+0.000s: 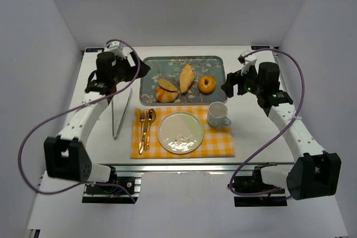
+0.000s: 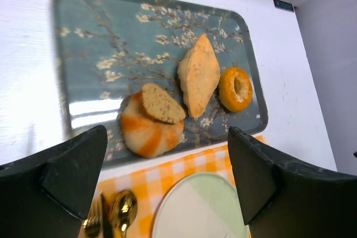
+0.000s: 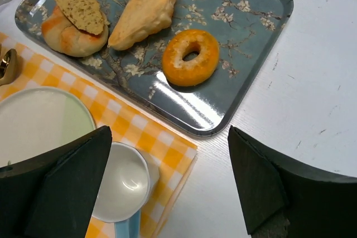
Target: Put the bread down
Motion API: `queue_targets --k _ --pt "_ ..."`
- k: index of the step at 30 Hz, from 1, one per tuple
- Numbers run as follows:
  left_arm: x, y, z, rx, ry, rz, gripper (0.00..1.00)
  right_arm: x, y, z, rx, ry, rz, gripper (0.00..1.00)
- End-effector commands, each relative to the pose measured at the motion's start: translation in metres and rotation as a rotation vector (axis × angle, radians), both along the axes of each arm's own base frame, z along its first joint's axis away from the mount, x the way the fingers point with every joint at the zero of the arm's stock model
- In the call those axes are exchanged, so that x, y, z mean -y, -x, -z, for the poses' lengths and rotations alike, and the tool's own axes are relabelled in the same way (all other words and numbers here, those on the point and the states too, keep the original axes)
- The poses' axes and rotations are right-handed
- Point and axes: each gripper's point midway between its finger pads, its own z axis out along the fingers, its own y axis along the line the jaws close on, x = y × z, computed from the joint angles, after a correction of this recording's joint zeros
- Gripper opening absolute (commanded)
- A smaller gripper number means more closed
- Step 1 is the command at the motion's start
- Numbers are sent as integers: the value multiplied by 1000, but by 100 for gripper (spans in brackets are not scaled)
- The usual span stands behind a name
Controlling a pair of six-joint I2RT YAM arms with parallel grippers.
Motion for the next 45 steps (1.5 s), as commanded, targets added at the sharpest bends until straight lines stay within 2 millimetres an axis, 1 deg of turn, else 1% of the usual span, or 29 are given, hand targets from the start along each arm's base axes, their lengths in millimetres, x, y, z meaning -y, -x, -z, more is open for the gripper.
queue_targets --k 1,2,3,4,5,6,7,8,9,10,11,12,13,14,15,16,17,18,20,21,22,24,25,28,33,34,35,44,45 --pt "-38 37 -1 2 -63 -115 98 0 -3 -15 10 -1 -8 89" --pt "-47 48 2 -14 -89 -143 98 -4 1 -16 39 31 -71 89" --pt "-59 59 -11 19 -104 -184 98 -21 16 -16 59 24 -232 89" --pt "-70 67 -2 3 -137 -225 98 -28 25 -19 99 56 -338 88" --pt "-78 78 5 -24 -186 -225 97 -34 35 -19 140 80 -440 84" --pt "-86 84 8 -42 -211 -245 86 -46 53 -20 189 75 -593 81" --pt "-94 91 9 -49 -241 -261 73 -50 59 -20 202 65 -642 59" --pt "-100 102 23 -109 -290 -258 56 -55 64 -20 213 48 -686 40" --pt "-109 107 32 -145 -325 -284 17 -62 71 -24 234 20 -743 0" --pt "-116 111 39 -177 -361 -300 6 -64 72 -25 242 15 -755 0" --pt "-122 120 51 -228 -411 -290 2 -70 74 -23 236 10 -774 0" --pt "-126 123 58 -259 -439 -293 2 -73 74 -21 231 12 -781 3" --pt "-130 126 64 -286 -471 -292 13 -74 76 -17 212 14 -788 56" --pt "-137 131 77 -346 -521 -291 27 -78 76 -12 187 14 -800 72" --pt "-143 132 96 -428 -576 -276 71 -80 78 -7 156 23 -808 89" --pt "-146 134 103 -460 -609 -261 77 -81 78 -3 141 22 -813 89" --pt "-146 133 103 -459 -609 -261 77 -81 78 -3 141 22 -813 89" --pt "-148 133 117 -503 -643 -239 83 -81 80 -2 139 20 -813 89" --pt "-147 128 126 -516 -656 -205 87 -80 82 3 130 22 -804 89" --pt "-147 123 128 -513 -664 -201 90 -80 82 1 143 22 -796 89" --pt "-151 121 136 -537 -683 -213 91 -78 81 3 145 30 -787 89" --pt "-154 117 141 -547 -710 -212 91 -77 83 6 144 36 -780 89" --pt "-153 116 151 -567 -717 -188 91 -76 82 7 148 42 -774 89" --pt "-148 114 166 -571 -726 -122 92 -74 82 9 145 46 -766 89" --pt "-145 119 195 -603 -740 -49 92 -75 80 9 143 40 -752 89" --pt "-145 123 202 -613 -744 -34 90 -74 80 10 143 41 -749 89" --pt "-144 122 205 -617 -745 -28 89 -75 80 10 141 41 -749 89" --pt "-141 120 229 -655 -711 -2 78 -73 78 6 153 53 -733 89" --pt "-141 119 231 -651 -705 -5 73 -72 79 5 161 55 -732 89"
